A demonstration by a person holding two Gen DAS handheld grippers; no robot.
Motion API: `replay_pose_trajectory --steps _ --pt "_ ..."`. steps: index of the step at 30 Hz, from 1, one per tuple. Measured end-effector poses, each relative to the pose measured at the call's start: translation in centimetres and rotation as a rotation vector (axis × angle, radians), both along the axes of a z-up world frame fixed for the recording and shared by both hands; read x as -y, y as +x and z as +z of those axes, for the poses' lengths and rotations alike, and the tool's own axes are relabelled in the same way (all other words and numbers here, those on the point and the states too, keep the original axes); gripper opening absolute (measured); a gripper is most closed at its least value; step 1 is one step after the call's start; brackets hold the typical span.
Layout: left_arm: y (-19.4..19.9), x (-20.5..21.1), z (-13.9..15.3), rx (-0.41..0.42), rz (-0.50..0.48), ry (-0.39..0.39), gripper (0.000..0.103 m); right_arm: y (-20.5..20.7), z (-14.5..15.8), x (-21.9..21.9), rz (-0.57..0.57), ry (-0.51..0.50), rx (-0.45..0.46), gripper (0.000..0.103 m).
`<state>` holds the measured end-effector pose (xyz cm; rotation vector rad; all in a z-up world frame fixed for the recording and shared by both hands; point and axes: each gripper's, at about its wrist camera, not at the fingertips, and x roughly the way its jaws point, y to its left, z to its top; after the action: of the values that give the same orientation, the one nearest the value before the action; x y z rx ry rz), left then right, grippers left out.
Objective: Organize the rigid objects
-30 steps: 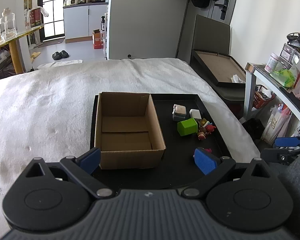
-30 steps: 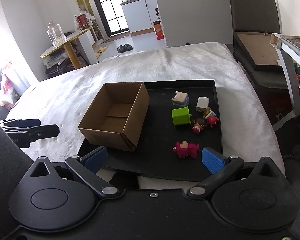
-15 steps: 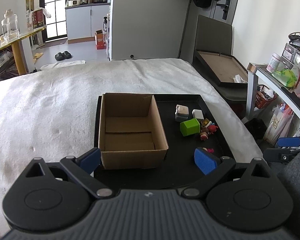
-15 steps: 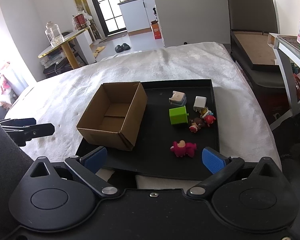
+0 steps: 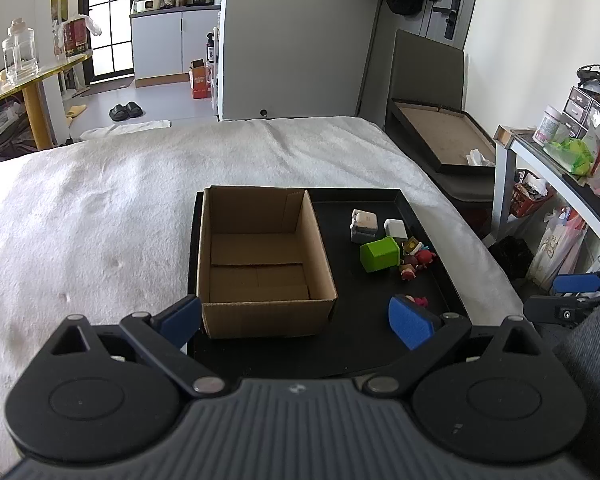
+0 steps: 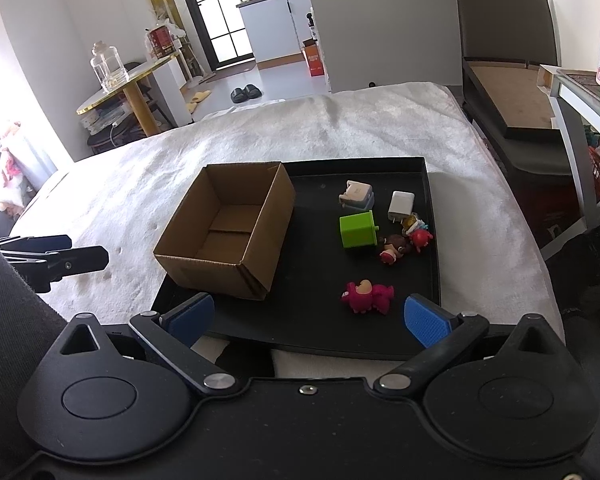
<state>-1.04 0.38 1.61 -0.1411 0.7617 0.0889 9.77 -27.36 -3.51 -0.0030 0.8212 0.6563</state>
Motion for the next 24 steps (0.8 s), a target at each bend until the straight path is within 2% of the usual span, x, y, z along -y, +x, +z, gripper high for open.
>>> replay_pose_trajectory --steps 13,24 --pt "0.9 -0.5 -1.3 -0.014 0.004 0.013 0.099 1.0 -1.0 -0.1 -0.010 0.007 -0.018 0.103" --pt "2.8 -1.5 -3.1 -0.034 0.039 0.028 0.099 3.0 -3.8 -0.6 -0.016 -0.026 -0.063 0.103"
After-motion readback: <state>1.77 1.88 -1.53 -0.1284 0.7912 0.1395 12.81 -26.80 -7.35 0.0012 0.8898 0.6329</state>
